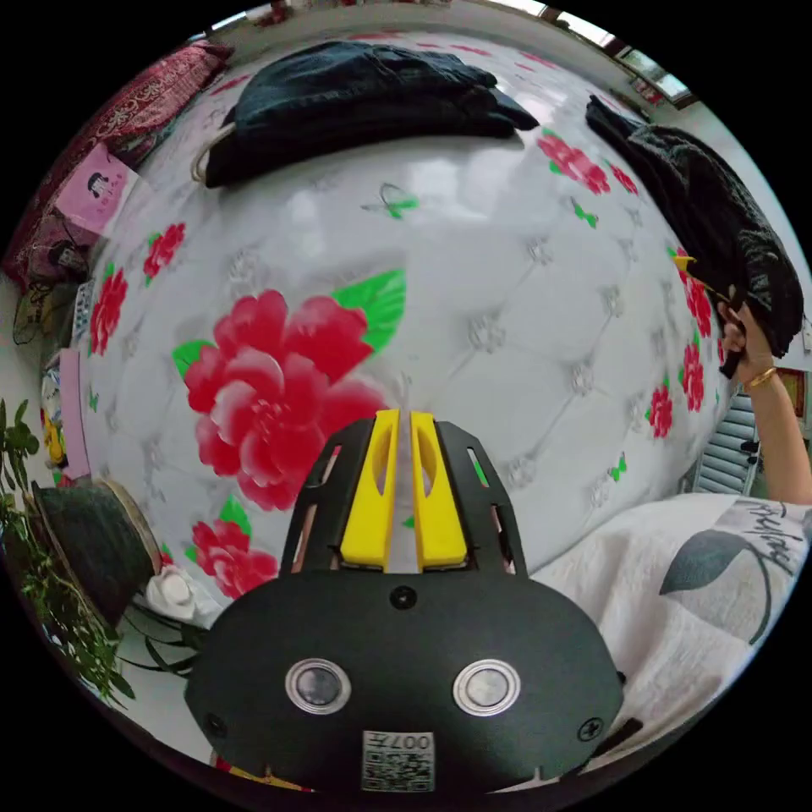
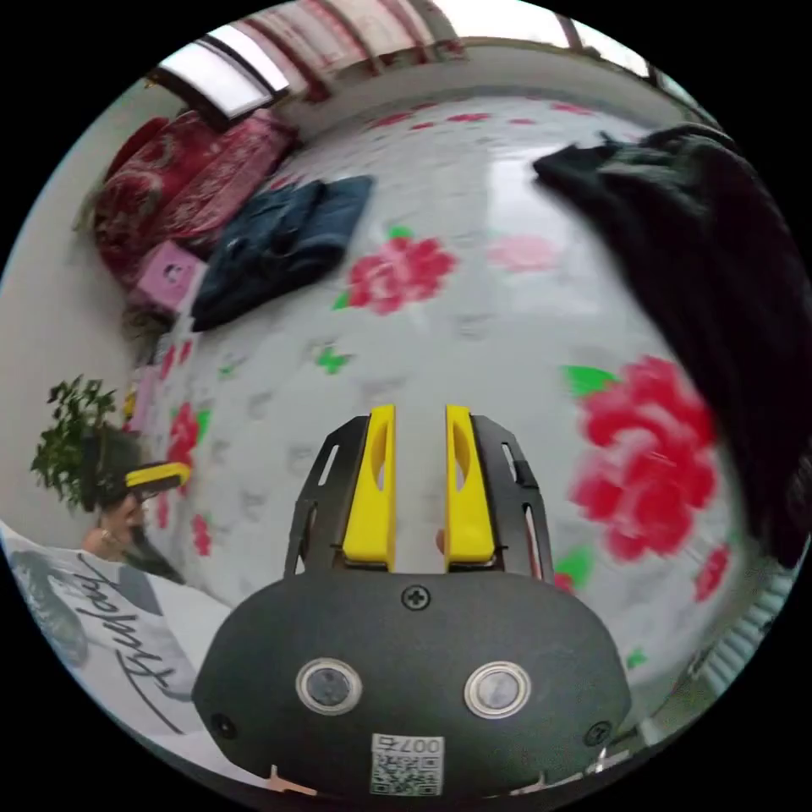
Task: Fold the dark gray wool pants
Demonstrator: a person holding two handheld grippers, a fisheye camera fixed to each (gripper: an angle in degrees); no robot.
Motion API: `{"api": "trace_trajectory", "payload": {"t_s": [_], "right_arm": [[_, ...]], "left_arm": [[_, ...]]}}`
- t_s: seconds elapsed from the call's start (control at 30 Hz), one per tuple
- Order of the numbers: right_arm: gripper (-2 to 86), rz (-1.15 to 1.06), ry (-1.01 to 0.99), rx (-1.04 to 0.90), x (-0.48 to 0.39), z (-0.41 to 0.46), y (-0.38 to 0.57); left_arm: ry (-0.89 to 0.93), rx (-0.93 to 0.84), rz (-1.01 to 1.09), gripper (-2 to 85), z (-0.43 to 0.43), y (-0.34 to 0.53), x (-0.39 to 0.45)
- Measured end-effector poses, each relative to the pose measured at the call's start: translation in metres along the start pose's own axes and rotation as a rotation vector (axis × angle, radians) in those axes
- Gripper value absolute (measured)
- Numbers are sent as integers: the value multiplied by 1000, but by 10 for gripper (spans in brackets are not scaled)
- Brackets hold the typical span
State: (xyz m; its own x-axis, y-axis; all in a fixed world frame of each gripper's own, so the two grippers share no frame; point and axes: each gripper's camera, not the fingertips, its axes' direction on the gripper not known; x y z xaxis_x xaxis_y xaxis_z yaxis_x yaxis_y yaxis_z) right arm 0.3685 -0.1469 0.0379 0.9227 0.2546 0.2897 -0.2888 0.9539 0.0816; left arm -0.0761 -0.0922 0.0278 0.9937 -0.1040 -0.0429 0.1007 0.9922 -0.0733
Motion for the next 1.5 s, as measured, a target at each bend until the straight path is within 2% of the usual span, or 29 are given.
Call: {"api": "trace_trajectory", "payload": {"t_s": [0.17, 0.27, 0.33, 0.47, 0.5, 0.63, 0.77, 0.83, 0.9, 0.93, 0.97, 1.03, 1.07, 1.1, 1.2, 1.3, 1.4, 1.5], "right_arm": [[104, 264, 422, 365, 104, -151, 26], [112, 421, 554, 488, 151, -215, 38], [110, 504, 576, 450, 180, -225, 41], [64, 685, 331, 147, 244, -184, 51], [47, 689, 295, 152, 241, -179, 60], [14, 506, 159, 266, 199, -182, 76], [3, 122, 12, 235, 93, -181, 81], [2, 3, 99, 254, 33, -183, 93], [1, -143, 318, 297, -40, -191, 115], [1, -162, 332, 293, -52, -194, 119], [1, -196, 289, 306, -70, -201, 127], [1, -250, 60, 327, -86, -212, 139], [1, -252, -136, 328, -90, -214, 145], [2, -260, -322, 300, -99, -209, 149], [7, -372, -560, 172, -163, -175, 162], [19, -590, -646, -1, -262, -137, 180], [40, -794, -609, -122, -330, -119, 192], [58, -834, -475, -65, -338, -122, 191]], "left_arm": [[-32, -77, -12, 21, 8, -12, 38], [-97, -100, 40, 25, 7, -21, 52], [-128, -98, 83, 24, 6, -22, 60], [-221, -108, 122, 12, 5, -27, 78], [-228, -107, 117, 11, 5, -27, 79], [-255, -90, 108, 2, 3, -27, 83], [-238, -52, 87, -1, -1, -24, 77], [-226, -39, 78, -1, -3, -22, 73], [-209, -24, 61, -2, -5, -21, 68], [-203, -12, 45, -1, -6, -19, 65], [-200, -3, 37, 0, -7, -18, 63], [-189, 9, 30, -2, -9, -16, 60], [-181, 9, 24, -5, -10, -14, 58], [-181, 6, 19, -6, -10, -14, 57], [-200, 1, 10, -8, -11, -5, 53], [-204, 15, 4, -9, -14, 10, 44], [-199, 32, -34, -10, -19, 27, 25], [-186, 45, -81, -10, -23, 44, 1]]}}
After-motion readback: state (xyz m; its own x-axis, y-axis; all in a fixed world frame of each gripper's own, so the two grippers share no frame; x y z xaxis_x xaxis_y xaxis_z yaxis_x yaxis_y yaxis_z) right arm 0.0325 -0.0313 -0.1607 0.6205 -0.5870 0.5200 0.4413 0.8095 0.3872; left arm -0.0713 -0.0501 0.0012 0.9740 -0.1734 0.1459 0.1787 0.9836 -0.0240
